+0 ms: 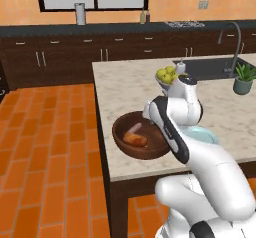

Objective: Place one bun and one sausage from the bowl on each plate.

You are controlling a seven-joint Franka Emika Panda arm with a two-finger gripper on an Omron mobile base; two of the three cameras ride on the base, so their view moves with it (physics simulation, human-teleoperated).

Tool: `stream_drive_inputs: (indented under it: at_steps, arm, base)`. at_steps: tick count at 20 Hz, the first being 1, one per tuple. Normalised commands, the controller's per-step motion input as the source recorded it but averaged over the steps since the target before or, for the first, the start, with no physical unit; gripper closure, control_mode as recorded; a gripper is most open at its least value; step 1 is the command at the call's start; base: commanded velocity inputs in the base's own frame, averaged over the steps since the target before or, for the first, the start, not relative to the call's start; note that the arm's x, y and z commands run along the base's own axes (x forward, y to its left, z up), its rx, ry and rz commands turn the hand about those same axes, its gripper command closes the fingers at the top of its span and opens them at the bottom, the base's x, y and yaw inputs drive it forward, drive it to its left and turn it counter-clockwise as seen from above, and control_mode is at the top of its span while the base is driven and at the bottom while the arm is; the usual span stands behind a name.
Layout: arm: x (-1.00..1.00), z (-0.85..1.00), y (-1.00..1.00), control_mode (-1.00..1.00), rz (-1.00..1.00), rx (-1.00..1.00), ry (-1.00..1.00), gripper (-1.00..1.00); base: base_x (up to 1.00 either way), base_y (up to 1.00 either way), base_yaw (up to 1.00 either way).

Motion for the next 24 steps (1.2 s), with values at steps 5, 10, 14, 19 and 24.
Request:
stream_drive_inputs:
  at_steps: [5,10,14,19,24]
  arm:
    - [0.80,-0.58,-0.02,-1.00,0.05,0.02,-0.02,-1.00]
    - [0.55,-0.33,0.10,-1.00,0.14,-0.01,0.10,-1.00]
    - [0.30,-0.53,0.00,-1.00,0.16,0.03,0.01,-1.00]
    - [0.56,-0.81,0.03,-1.00,0.00,0.11,-0.06,-1.00]
    - [0.70,-0.15,0.20,-1.00,-0.07,0.00,-0.04,-1.00]
  base:
    - [0.00,0.00,0.00]
    - [0.00,0.00,0.00]
    - [0.00,0.00,0.00]
    - [0.00,0.00,0.00]
    - [0.00,0.00,0.00]
